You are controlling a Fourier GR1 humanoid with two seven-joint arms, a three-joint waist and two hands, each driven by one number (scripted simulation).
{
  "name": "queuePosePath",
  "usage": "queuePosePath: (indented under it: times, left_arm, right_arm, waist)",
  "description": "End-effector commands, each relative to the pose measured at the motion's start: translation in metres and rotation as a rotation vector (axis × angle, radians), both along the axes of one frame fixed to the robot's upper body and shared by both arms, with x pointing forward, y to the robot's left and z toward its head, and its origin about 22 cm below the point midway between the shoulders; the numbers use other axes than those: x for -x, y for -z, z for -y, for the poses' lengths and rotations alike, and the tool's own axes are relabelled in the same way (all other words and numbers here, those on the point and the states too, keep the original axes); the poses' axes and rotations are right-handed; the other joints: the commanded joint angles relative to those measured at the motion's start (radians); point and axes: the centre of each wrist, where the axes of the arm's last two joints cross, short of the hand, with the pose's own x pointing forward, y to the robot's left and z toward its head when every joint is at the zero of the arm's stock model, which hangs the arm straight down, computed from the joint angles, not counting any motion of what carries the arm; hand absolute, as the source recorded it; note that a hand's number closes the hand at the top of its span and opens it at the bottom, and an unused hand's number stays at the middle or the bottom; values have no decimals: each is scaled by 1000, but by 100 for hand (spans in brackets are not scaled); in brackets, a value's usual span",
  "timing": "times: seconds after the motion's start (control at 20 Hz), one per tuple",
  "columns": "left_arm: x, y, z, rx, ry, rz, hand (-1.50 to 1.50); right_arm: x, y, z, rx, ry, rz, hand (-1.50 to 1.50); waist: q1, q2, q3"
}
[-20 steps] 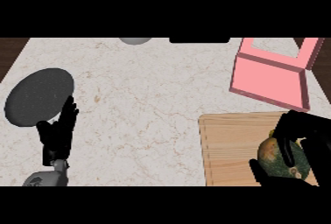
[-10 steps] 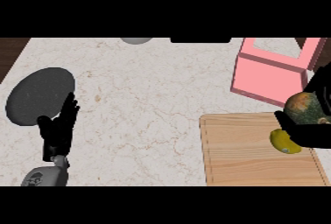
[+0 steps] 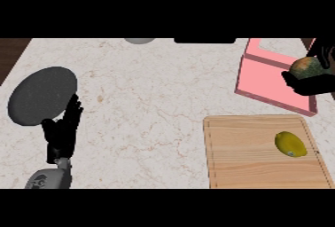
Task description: Pick the squash from the cutting board and place it in the cardboard box
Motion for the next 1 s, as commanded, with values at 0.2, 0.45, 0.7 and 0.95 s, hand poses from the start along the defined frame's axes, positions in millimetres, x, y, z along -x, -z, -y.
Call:
queuePosePath:
  times: [0.2, 0.45, 0.7, 0.95]
  left_arm:
    - [-6, 4, 13, -8, 15, 6, 0]
    - [-4, -4, 6, 3, 28, -5, 0]
    - [-18, -3, 13, 7, 30, 10, 0]
    - [-2, 2, 9, 5, 39, 19, 0]
  right_arm:
    - [-60, 51, 20, 140, 32, -40, 150]
    - [-79, 89, 36, -63, 119, -134, -150]
    - [-84, 98, 64, -233, 22, -139, -150]
    - [-87, 93, 70, -436, -93, -15, -150]
  waist:
    - [18, 6, 0]
    - [20, 5, 1]
    - [24, 12, 2]
    - [31, 11, 3]
